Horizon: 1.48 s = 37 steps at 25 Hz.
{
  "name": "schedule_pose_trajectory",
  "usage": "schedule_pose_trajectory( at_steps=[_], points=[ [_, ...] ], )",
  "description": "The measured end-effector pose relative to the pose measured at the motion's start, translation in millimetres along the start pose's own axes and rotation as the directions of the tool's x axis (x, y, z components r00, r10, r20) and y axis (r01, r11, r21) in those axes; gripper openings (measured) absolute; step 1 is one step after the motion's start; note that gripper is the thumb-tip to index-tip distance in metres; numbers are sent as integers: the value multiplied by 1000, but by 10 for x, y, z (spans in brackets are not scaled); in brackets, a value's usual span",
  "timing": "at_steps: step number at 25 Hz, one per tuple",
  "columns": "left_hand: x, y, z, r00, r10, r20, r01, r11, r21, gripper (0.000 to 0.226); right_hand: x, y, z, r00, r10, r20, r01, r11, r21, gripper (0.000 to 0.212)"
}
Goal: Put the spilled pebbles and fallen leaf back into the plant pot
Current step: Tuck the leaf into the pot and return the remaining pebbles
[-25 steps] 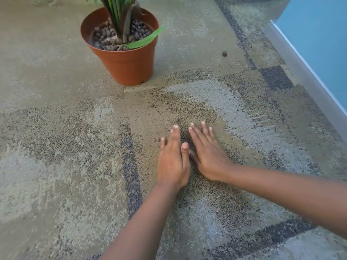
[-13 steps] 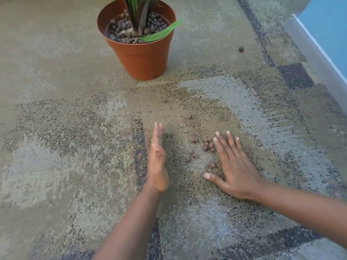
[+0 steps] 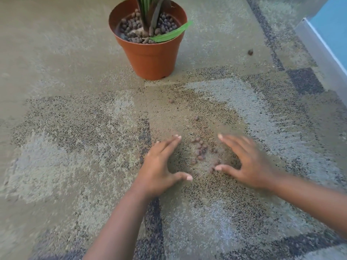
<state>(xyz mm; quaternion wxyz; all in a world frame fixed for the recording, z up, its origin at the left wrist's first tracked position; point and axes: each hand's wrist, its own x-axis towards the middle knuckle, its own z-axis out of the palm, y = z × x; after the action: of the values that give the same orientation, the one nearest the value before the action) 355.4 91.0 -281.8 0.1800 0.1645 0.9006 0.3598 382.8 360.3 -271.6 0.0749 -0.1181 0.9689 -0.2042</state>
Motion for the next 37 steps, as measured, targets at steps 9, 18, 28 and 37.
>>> schedule_pose_trajectory(
  at_steps=[9,18,28,37],
  points=[
    [365,170,29,995,-21,97,21,1000,2,114,55,-239,128,955,257,146,-290,912,289,91],
    [452,138,87,999,39,-27,-40,998,-48,73,407,-389,140,986,142,90,-156,974,167,57],
    [451,184,143,994,56,-97,-74,980,-187,43,482,-391,34,976,140,167,-174,962,212,23],
    [420,204,185,982,107,-155,-128,984,-128,21,422,-337,31,971,205,122,-238,883,406,18]
  ],
)
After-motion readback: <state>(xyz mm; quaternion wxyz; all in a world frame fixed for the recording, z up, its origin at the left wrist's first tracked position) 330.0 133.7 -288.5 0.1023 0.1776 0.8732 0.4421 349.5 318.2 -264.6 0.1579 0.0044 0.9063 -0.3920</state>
